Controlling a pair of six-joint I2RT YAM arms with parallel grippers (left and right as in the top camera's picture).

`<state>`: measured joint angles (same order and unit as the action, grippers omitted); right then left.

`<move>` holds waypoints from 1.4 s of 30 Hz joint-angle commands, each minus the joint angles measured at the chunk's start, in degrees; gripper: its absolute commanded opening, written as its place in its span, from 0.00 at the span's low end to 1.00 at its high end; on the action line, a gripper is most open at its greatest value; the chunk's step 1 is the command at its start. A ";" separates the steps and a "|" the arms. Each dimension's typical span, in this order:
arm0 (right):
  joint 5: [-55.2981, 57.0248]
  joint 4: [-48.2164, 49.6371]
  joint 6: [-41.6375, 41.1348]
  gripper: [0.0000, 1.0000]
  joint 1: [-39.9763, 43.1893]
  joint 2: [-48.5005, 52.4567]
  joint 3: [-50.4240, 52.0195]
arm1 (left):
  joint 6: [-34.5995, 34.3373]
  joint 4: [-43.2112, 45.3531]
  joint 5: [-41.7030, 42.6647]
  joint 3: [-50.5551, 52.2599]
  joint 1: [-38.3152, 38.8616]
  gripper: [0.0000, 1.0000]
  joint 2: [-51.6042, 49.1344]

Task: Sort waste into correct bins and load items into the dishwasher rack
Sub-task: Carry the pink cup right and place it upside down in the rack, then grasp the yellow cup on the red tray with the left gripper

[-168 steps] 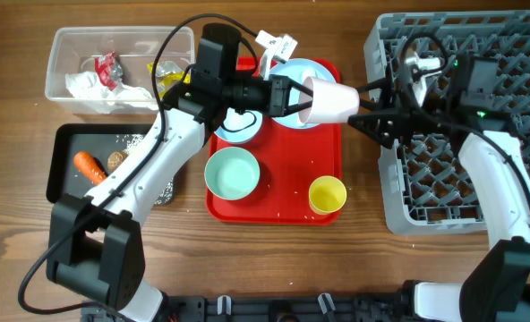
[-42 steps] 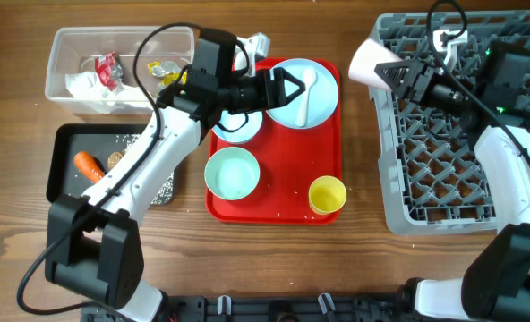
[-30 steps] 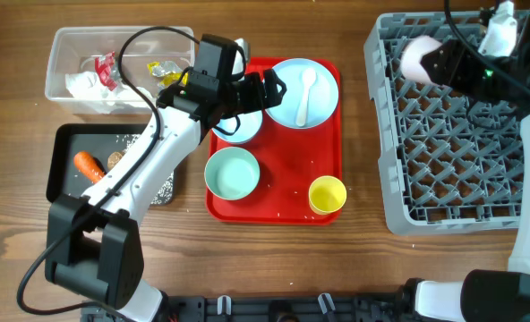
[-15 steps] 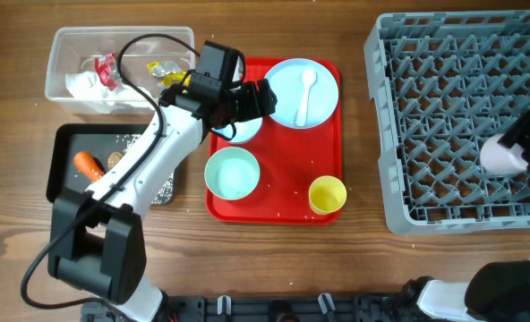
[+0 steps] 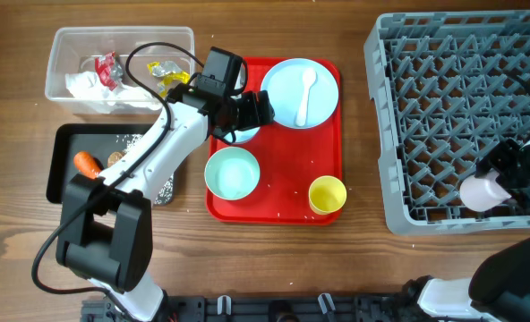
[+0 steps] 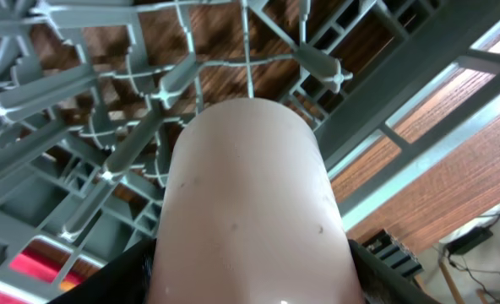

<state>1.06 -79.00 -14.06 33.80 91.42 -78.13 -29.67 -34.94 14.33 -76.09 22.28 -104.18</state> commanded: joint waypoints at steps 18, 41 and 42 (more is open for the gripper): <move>-5.77 -0.02 1.73 0.97 -0.13 -0.42 -7.10 | 14.64 -0.04 4.04 -0.07 0.00 0.98 0.87; -10.29 1.57 6.60 1.00 -9.25 -9.25 -15.93 | 13.92 -6.67 -13.33 0.02 27.76 0.25 -2.99; -10.29 1.57 6.60 0.99 -9.25 -9.25 -15.93 | 13.75 -6.69 -13.33 0.02 27.76 0.17 -3.13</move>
<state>-8.58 -77.65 -8.64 24.77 81.97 -93.95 -13.67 -41.63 2.02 -76.09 49.98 -105.75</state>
